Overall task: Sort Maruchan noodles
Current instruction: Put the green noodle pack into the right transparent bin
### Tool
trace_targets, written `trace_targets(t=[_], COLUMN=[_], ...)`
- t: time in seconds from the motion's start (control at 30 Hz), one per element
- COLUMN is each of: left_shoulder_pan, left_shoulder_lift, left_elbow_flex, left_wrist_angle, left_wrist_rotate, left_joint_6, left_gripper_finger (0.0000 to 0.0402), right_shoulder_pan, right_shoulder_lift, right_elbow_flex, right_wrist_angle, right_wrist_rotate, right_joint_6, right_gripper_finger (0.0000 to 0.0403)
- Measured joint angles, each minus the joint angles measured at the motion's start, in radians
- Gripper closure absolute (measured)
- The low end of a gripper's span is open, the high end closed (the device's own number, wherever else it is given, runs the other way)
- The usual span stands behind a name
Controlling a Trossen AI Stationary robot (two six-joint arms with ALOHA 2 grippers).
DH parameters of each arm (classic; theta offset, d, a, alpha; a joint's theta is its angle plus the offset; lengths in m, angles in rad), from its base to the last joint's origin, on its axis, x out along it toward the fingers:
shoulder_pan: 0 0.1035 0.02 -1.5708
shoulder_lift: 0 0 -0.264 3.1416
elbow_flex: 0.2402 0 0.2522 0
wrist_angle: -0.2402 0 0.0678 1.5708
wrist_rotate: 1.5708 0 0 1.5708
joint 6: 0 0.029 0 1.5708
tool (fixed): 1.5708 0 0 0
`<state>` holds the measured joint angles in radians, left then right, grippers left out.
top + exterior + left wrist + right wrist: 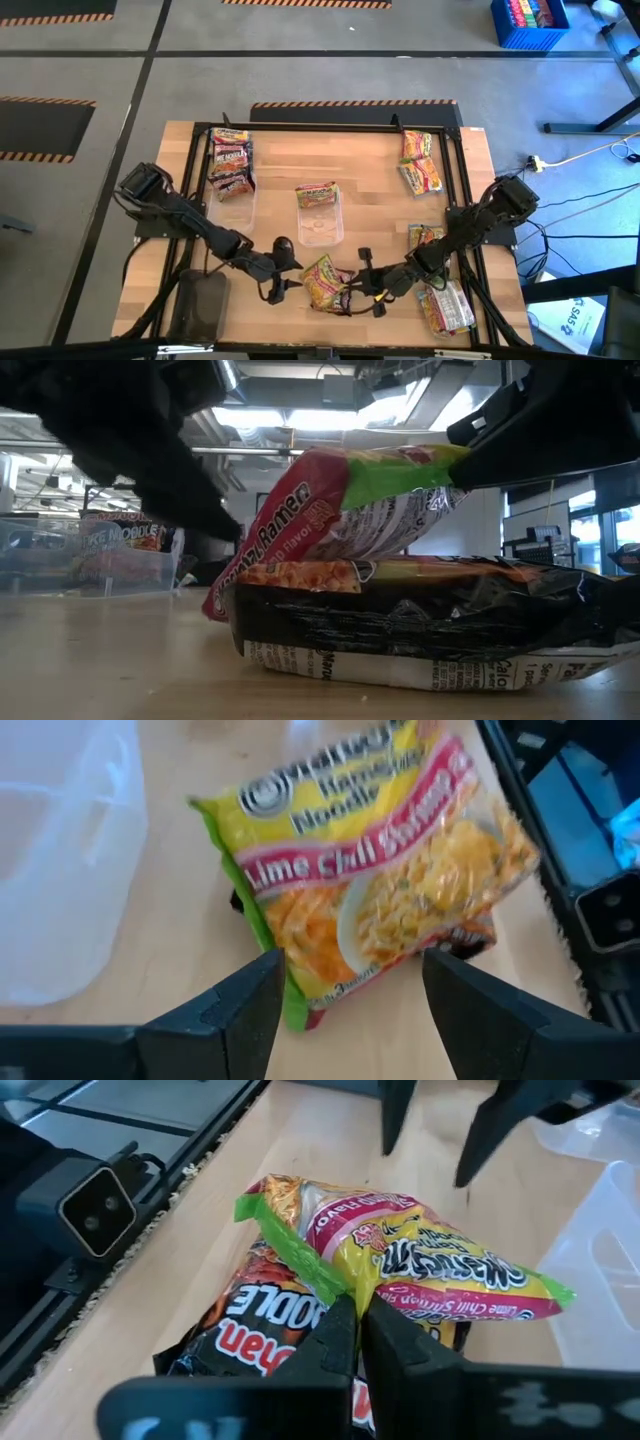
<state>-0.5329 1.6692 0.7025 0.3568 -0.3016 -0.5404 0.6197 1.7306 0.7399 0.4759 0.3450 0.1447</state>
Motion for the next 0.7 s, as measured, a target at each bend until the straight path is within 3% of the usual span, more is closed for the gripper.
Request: trace_targets(t=[0.17,0.27,0.47,0.7], left_shoulder_pan=[0.0,0.0,0.0,0.0], left_shoulder_lift=[0.037,0.038,0.038,0.038], left_elbow_flex=[0.0,0.0,0.0,0.0], left_wrist_angle=[0.018,0.019,0.02,0.02], left_wrist_rotate=[0.005,0.005,0.001,0.014], left_joint_6=[0.001,0.006,0.02,0.02], left_gripper_finger=[0.0171,0.0172,0.0172,0.0172], right_shoulder_pan=[-0.003,-0.014,-0.021,-0.019], right_shoulder_lift=[0.0,0.0,-0.008,-0.158], right_elbow_flex=[0.0,0.0,0.0,-0.001], right_wrist_angle=[-0.001,-0.005,-0.047,-0.222], right_wrist_rotate=[0.005,-0.001,0.002,-0.025], right_joint_6=[0.059,0.11,0.172,0.324], right_gripper_finger=[0.0398,0.0374,0.0264,0.0118])
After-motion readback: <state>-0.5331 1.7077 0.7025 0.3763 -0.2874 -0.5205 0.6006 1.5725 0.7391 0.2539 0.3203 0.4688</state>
